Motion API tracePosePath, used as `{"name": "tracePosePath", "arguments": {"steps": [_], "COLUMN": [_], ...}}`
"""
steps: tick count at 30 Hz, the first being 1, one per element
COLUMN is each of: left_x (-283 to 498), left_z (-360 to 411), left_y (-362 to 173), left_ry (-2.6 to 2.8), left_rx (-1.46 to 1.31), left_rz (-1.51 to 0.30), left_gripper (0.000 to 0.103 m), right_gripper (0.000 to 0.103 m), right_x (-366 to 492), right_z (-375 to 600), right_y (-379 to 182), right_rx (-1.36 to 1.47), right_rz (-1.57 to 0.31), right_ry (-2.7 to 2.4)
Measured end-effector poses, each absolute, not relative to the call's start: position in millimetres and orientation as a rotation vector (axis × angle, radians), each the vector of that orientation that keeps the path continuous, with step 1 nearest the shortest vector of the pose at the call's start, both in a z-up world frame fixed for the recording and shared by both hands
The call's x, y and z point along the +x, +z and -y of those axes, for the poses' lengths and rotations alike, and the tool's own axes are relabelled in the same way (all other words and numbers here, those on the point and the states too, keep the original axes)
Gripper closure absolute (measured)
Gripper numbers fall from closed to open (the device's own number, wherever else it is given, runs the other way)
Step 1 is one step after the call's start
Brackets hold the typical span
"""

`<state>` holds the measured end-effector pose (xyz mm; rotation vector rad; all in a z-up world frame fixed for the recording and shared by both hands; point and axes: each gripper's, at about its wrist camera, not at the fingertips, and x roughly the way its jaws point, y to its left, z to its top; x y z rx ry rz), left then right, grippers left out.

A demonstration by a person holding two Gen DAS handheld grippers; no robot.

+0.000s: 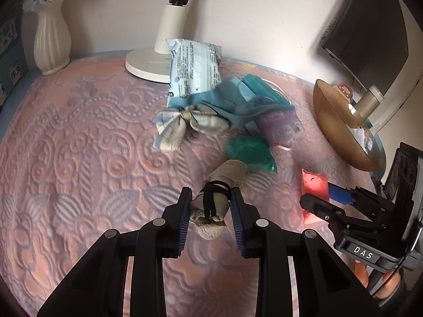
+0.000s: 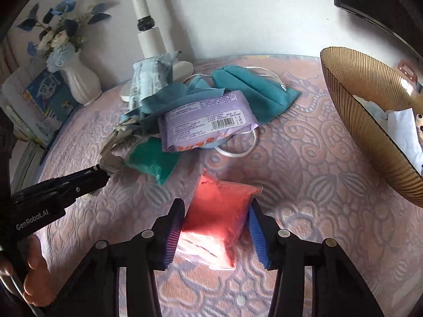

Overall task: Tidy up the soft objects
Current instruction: 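Grasp the plaid scrunchie with the left gripper while the right grasps the red pouch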

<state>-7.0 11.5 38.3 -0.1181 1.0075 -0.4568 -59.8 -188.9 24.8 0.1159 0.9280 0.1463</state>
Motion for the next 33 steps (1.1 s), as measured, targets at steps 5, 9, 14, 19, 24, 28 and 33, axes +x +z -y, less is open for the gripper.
{"name": "tracePosePath", "arguments": {"steps": [5,9,14,19,24,28,33], "left_x": [-36.5,-48.0,-62.0,-66.3,-55.0,-53.9,-55.7], "left_z": [-5.6,3.5,10.4,13.1,15.3,27.6,41.3], "left_y": [35.0,26.2,22.0,23.2,18.7,19.1,24.4], "left_ry": [-0.446,-0.452,-0.573,-0.544,-0.465,-0.423,-0.379], "left_rx": [-0.111,-0.084,-0.038,0.000,-0.051,0.017,0.098], "left_rz": [-1.043,-1.078,-1.121,-1.101,-1.077,-1.060,-1.050], "left_gripper": [0.077,0.068,0.053,0.032,0.033,0.065,0.079], "right_gripper": [0.057,0.048,0.036,0.028,0.027,0.047,0.059], "right_x": [-113.5,-128.7,-133.3,-136.2,-128.9,-131.2,-135.3], "right_z": [172.5,196.8,232.1,242.7,218.7,196.7,196.5], "right_y": [26.0,22.4,25.2,12.1,12.0,9.9,11.8], "right_rx": [-0.226,-0.201,0.018,0.189,0.158,0.007,-0.008], "right_rz": [-0.901,-0.938,-0.986,-1.044,-1.029,-0.991,-0.972], "right_ry": [0.271,0.303,0.283,0.246,0.126,0.048,0.076]}}
